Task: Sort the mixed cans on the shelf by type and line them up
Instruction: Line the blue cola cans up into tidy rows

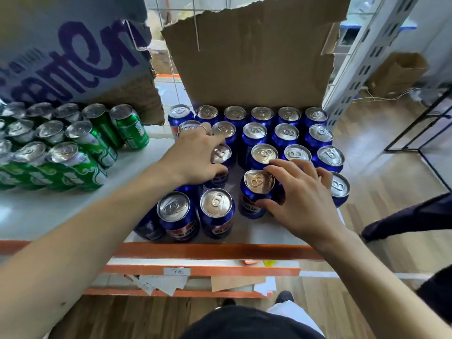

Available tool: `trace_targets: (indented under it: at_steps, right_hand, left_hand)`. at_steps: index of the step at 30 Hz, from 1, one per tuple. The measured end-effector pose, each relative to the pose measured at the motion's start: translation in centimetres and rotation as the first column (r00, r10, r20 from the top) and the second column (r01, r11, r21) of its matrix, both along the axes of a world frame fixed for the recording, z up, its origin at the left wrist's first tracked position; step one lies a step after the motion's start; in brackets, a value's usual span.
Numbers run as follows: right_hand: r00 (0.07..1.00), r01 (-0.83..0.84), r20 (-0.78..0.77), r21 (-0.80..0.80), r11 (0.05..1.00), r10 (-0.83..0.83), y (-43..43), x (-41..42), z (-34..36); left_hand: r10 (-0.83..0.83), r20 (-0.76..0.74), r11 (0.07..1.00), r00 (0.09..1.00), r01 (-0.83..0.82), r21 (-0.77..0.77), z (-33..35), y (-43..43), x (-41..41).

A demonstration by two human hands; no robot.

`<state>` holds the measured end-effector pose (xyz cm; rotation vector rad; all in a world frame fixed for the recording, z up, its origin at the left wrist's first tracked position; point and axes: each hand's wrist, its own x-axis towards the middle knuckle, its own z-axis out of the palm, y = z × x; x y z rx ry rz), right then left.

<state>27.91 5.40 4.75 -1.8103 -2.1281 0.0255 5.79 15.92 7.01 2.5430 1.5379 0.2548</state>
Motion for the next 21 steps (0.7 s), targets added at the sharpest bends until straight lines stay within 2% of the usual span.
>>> trace_targets:
  at_steps: [5, 10, 13, 17, 19, 21]
  right_hand:
    - [1.000, -0.011, 0.010, -0.029, 1.000, 0.011, -0.1, 0.0, 0.3]
    - [0.998, -0.048, 0.030, -0.115, 0.992, 0.052, -0.5, -0.1, 0.8]
    - [0.994, -0.110, -0.030, -0.072, 0.991, 0.108, -0.9, -0.7, 1.1]
    - [0.954, -0.275, -0.137, -0.050, 0.960, 0.267, -1.7, -2.6, 2.2]
    - [0.924, -0.370, -0.130, -0.066, 0.927, 0.359, -1.9, -3.8, 2.5]
    - [0.906, -0.421, -0.084, -0.090, 0.903, 0.414, -1.7, -4.8, 2.5]
  left_hand:
    - [-0.078, 0.066, 0.996, 0.995, 0.081, -0.042, -0.5, 0.5, 2.1]
    - [0.003, 0.208, 0.991, 0.978, 0.025, -0.133, -0.1, -0.1, 1.0]
    - [0.139, 0.280, 0.985, 0.950, -0.105, -0.134, 1.3, -1.6, -0.9]
    - [0.336, 0.066, 0.923, 0.939, -0.315, -0.222, 2.3, -4.0, -4.5]
    - [0.378, 0.063, 0.885, 0.923, -0.341, -0.316, 2.5, -5.1, -5.2]
    - [0.375, 0.071, 0.885, 0.924, -0.335, -0.325, 2.6, -5.6, -5.1]
